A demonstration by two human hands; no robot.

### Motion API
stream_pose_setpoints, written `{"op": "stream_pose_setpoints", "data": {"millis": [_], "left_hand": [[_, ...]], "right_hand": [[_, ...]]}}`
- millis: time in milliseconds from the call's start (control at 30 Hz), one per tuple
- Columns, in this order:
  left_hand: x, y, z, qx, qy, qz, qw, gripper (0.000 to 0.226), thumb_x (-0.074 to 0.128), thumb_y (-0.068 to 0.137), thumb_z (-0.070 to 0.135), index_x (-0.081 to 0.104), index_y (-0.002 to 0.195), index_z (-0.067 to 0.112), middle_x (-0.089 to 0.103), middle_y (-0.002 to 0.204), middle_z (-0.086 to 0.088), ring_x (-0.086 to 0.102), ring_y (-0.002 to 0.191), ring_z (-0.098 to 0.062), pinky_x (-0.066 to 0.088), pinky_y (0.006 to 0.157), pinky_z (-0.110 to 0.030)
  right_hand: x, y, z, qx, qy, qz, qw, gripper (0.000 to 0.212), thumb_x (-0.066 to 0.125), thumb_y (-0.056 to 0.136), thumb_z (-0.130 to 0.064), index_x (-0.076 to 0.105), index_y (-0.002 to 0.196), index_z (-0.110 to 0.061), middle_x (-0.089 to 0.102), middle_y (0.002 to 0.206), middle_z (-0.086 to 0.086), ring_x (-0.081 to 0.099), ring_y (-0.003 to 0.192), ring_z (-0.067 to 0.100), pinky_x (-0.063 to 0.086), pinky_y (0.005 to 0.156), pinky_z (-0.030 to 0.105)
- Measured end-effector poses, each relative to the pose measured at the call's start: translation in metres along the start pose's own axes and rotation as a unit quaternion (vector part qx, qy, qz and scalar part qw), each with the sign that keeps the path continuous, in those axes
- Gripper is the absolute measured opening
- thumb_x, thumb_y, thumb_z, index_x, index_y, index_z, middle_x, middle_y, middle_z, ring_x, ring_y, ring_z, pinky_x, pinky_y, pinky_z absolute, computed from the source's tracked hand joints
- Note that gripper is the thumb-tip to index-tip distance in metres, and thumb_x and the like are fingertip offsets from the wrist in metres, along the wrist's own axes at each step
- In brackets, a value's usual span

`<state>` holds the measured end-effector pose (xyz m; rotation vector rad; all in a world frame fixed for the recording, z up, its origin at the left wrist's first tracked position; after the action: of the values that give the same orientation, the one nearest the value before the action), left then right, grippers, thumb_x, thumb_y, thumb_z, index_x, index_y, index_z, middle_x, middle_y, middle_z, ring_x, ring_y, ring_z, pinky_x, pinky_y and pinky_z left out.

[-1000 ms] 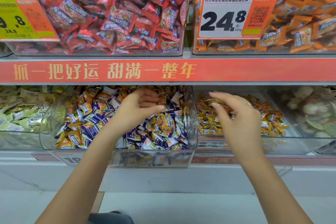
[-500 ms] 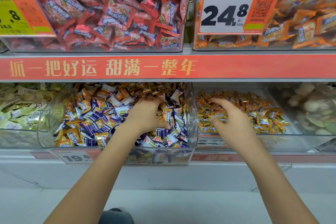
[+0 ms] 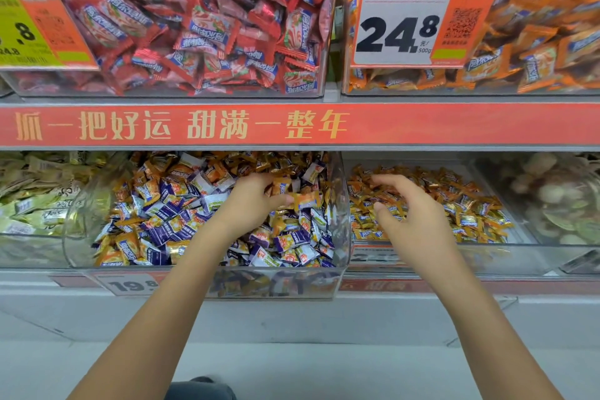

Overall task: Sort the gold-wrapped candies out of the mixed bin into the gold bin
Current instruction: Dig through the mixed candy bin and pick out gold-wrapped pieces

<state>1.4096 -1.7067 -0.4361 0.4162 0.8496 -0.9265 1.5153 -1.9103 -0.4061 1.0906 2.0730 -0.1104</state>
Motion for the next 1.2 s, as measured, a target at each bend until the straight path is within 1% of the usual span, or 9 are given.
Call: {"op": "stream_pose_setpoints", "data": {"millis": [233, 333, 467, 533, 633, 800, 1000, 1133, 1200], "left_hand": [[-0.021, -0.015, 0.012, -0.015, -0.163, 0.018, 0.986, 0.043, 0.068, 0.084, 0.038, 0.048, 0.072, 0.002, 0.038, 0.065, -0.008, 0.042, 0.051, -0.014, 0.033, 0.049, -0.020], [-0.010, -0.026, 0.039, 0.017, -0.225, -0.022, 0.974, 0.040, 0.070, 0.081, 0.038, 0.063, 0.079, -0.002, 0.047, 0.059, -0.005, 0.043, 0.052, -0.015, 0.033, 0.052, -0.023], [0.002, -0.034, 0.056, 0.021, -0.216, -0.032, 0.976, 0.031, 0.065, 0.087, 0.015, 0.055, 0.060, 0.004, 0.038, 0.045, 0.005, 0.032, 0.039, -0.007, 0.028, 0.048, -0.021], [0.005, -0.033, 0.052, 0.001, -0.197, -0.027, 0.980, 0.020, 0.062, 0.087, 0.009, 0.057, 0.075, -0.006, 0.042, 0.053, -0.003, 0.038, 0.048, -0.013, 0.030, 0.054, -0.025], [0.007, -0.035, 0.052, -0.021, -0.207, -0.042, 0.977, 0.022, 0.053, 0.088, 0.000, 0.059, 0.068, 0.008, 0.050, 0.043, 0.010, 0.047, 0.043, -0.002, 0.036, 0.045, -0.016], [0.011, -0.041, 0.083, 0.020, -0.260, -0.084, 0.962, 0.020, 0.048, 0.093, 0.007, 0.068, 0.088, 0.005, 0.067, 0.076, -0.010, 0.065, 0.074, -0.018, 0.053, 0.070, -0.031], [0.047, -0.027, 0.143, 0.048, -0.203, -0.096, 0.973, 0.037, 0.037, 0.101, 0.022, 0.061, 0.081, 0.002, 0.049, 0.058, -0.004, 0.047, 0.052, -0.016, 0.042, 0.057, -0.031], [0.094, -0.011, 0.146, -0.129, -0.466, -0.246, 0.840, 0.021, 0.038, 0.102, 0.015, 0.053, 0.096, 0.002, 0.054, 0.084, -0.008, 0.054, 0.065, -0.018, 0.044, 0.053, -0.022], [0.102, -0.003, 0.143, -0.173, -0.521, -0.248, 0.798, 0.018, 0.034, 0.101, 0.005, 0.050, 0.095, 0.002, 0.053, 0.094, -0.013, 0.055, 0.073, -0.020, 0.050, 0.057, -0.021]], "right_hand": [[0.001, -0.014, -0.061, -0.144, 0.058, 0.059, 0.986, 0.031, 0.052, 0.094, -0.019, 0.057, 0.124, -0.028, 0.055, 0.122, -0.015, 0.050, 0.115, 0.005, 0.041, 0.098, 0.024], [0.034, -0.023, -0.085, -0.182, 0.042, -0.036, 0.982, 0.059, 0.060, 0.090, -0.040, 0.035, 0.143, -0.035, 0.034, 0.148, -0.014, 0.027, 0.135, 0.004, 0.018, 0.105, 0.007], [0.047, -0.021, -0.093, -0.177, -0.029, -0.053, 0.982, 0.088, 0.060, 0.081, -0.055, 0.013, 0.151, -0.030, 0.032, 0.147, -0.009, 0.026, 0.125, 0.007, 0.029, 0.096, 0.022], [0.051, -0.022, -0.099, -0.217, -0.114, -0.019, 0.969, 0.082, 0.047, 0.084, -0.060, 0.019, 0.151, -0.023, 0.043, 0.138, -0.003, 0.034, 0.115, 0.013, 0.037, 0.090, 0.027], [0.057, -0.021, -0.099, -0.237, -0.168, 0.019, 0.957, 0.073, 0.035, 0.084, -0.059, 0.039, 0.143, -0.016, 0.053, 0.124, 0.003, 0.041, 0.106, 0.018, 0.047, 0.085, 0.033], [0.038, -0.019, -0.089, -0.238, -0.076, 0.048, 0.967, 0.055, 0.039, 0.087, -0.038, 0.045, 0.137, -0.016, 0.046, 0.121, 0.004, 0.036, 0.103, 0.016, 0.037, 0.086, 0.021], [-0.024, -0.010, -0.036, -0.130, 0.082, 0.118, 0.981, 0.034, 0.045, 0.085, -0.019, 0.061, 0.115, -0.024, 0.052, 0.107, -0.008, 0.040, 0.098, 0.013, 0.030, 0.082, 0.006], [-0.041, 0.011, 0.024, -0.002, 0.218, 0.101, 0.971, 0.019, 0.064, 0.088, -0.012, 0.066, 0.101, -0.026, 0.068, 0.100, -0.011, 0.062, 0.098, 0.009, 0.047, 0.087, 0.023], [-0.036, 0.022, 0.061, 0.061, 0.287, 0.077, 0.953, 0.016, 0.059, 0.093, -0.014, 0.068, 0.104, -0.023, 0.071, 0.100, -0.006, 0.065, 0.099, 0.010, 0.049, 0.091, 0.030]]}}
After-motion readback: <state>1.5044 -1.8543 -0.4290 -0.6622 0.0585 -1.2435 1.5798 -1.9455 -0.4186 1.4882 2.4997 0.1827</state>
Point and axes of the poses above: each hand's wrist, its own y-axis towards the middle knuckle, its own x-axis out of the palm, z = x × y, the point moved 10 cm from there along y, towards the middle knuckle
